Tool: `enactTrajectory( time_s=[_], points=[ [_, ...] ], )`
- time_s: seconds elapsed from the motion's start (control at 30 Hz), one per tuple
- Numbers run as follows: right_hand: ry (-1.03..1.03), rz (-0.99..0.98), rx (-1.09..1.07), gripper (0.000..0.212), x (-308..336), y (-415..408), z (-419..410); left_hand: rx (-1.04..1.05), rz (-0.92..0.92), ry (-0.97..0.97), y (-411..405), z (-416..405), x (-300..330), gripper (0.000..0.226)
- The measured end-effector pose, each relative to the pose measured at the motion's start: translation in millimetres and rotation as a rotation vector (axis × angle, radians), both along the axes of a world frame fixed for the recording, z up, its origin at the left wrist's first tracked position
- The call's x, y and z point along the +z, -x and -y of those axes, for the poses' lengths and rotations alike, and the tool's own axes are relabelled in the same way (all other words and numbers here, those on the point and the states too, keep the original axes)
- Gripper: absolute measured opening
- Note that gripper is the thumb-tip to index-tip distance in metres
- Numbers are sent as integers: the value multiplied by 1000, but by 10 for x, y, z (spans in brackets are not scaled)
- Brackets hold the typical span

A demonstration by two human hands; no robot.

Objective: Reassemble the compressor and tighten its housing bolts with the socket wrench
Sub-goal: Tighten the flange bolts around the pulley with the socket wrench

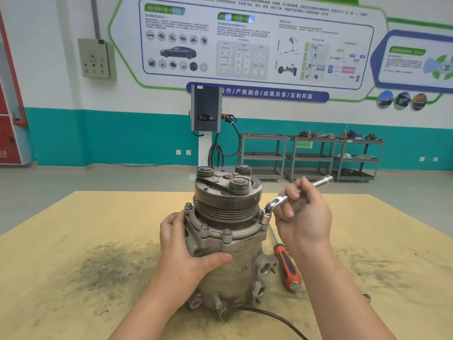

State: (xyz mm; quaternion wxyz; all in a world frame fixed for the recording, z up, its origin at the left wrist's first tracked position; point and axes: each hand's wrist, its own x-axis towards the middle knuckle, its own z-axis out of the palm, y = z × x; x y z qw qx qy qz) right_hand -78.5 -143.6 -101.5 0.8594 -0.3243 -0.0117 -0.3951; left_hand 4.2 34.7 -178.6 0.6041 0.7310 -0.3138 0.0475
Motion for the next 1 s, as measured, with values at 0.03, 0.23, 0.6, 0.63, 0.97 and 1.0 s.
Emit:
enactTrajectory(
  time_s=[0.03, 0.23, 0.6, 0.63, 0.97, 1.0],
  points=[
    [1, 20, -72, 30, -20, 0, -44, 1, 1, -7, 3, -2, 7, 139],
    [126, 142, -531, 23, -114, 128, -306, -16, 41, -36, 27, -5, 15, 140],
    [496, 179, -820, 25, -234, 130, -612, 65, 51, 15, 20, 52, 3, 122],
    [550, 175, -872, 26, -254, 114, -646, 87, 60, 14, 37, 71, -5, 116],
    [632, 160, -742, 16, -143, 221, -375, 77, 64, -5, 30, 60, -19, 125],
    [568, 127, -696, 15, -122, 237, -299, 74, 70, -10, 29, 55, -13, 130]
  ],
)
